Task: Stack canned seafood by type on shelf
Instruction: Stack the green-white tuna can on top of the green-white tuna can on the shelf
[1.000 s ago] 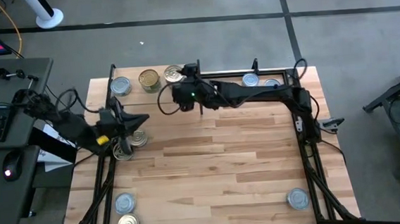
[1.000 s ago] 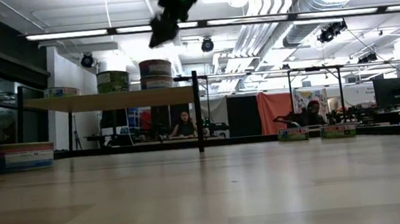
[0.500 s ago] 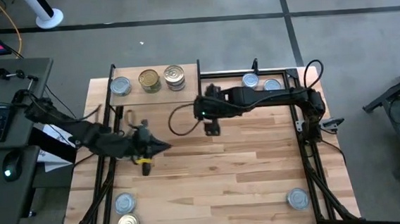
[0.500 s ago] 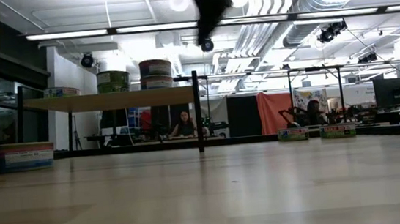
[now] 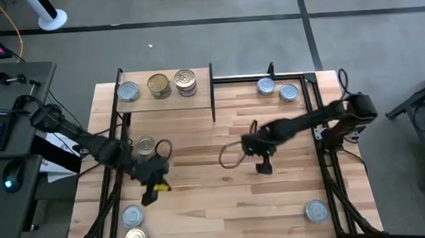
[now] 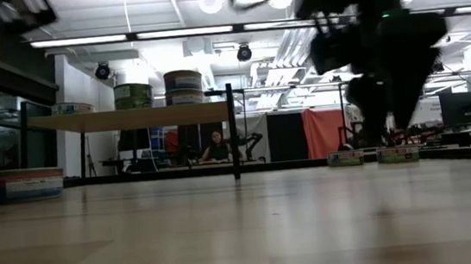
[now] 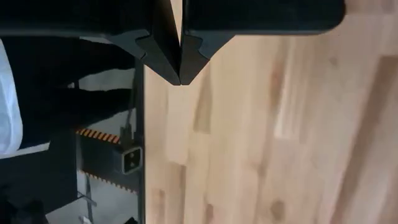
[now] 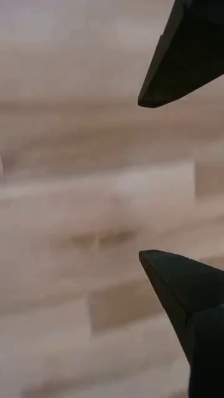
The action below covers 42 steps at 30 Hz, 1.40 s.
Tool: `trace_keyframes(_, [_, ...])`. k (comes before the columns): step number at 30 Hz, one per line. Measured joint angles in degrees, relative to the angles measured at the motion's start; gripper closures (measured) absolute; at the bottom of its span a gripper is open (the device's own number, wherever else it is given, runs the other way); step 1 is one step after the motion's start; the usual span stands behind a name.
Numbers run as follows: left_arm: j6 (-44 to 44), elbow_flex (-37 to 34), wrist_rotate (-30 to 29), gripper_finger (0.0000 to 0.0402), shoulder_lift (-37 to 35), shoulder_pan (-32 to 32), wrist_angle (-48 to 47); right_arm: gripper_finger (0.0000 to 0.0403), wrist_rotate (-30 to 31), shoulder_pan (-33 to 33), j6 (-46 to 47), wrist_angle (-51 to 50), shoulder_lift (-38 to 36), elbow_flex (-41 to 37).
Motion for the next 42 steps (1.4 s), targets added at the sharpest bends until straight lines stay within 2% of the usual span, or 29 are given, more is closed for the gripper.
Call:
trace_keyframes(3, [-7.3,0.0,-4.7,0.0402,1.5,-7.1,0.1,0.0018,0.8,4.1,8.6,10.6,-3.9,-5.2])
trace_keyframes(6, [-14.2,0.0,-8.7,0.0402,4.4,-13.9,0.3,0.0018,1.5,6.8,15.0,18.6,-5.6,-7.0])
trace_keyframes(10, [-21.3,0.0,-9.6,0.0402,9.6,-20.9,-0.6,0.0044,5.3,9.2,13.6,20.2,-5.0,-5.0])
trace_keyframes(13, [-27.2,0.0,-9.1,0.0402,12.7,-24.8,-2.4,0.0118,11.1,10.4,10.5,19.9,-4.2,-3.2])
trace_keyframes(16, [-34.7,0.0,-9.1,0.0402,14.8,-28.4,-6.8,0.0239,16.0,10.7,8.0,20.2,-3.6,-1.9])
trace_keyframes(18, [-41.2,0.0,-8.7,0.0401,16.0,-30.8,-10.0,0.0337,16.9,10.0,7.6,20.2,-3.6,-1.7])
trace_keyframes(19, [-44.1,0.0,-8.1,0.0402,16.5,-31.7,-11.5,0.0369,16.9,9.5,7.6,20.1,-3.5,-1.7])
trace_keyframes(20, [-46.5,0.0,-7.3,0.0402,17.0,-32.6,-12.1,0.0382,16.9,9.1,7.3,20.2,-3.5,-1.7])
trace_keyframes(23, [-50.7,-0.4,-5.2,0.0402,18.6,-35.1,-11.6,0.038,16.9,7.9,7.8,20.1,-3.5,-1.7])
trace_keyframes(28, [-55.2,-0.6,-3.4,0.0402,21.6,-36.7,-12.0,0.0398,16.8,6.5,6.0,20.8,-3.5,-1.7])
trace_keyframes(37, [-53.7,-0.3,-3.2,0.0402,27.4,-34.3,-12.5,0.0402,15.6,6.5,5.7,19.7,-4.8,-1.7])
trace_keyframes(39, [-51.1,-0.2,-5.2,0.0401,27.9,-32.6,-12.3,0.0402,15.5,6.6,5.8,18.5,-6.1,-1.7])
trace_keyframes(42, [-45.0,-0.4,-12.9,0.0402,28.0,-28.3,-11.9,0.0402,15.4,6.5,5.7,16.5,-8.3,-1.7])
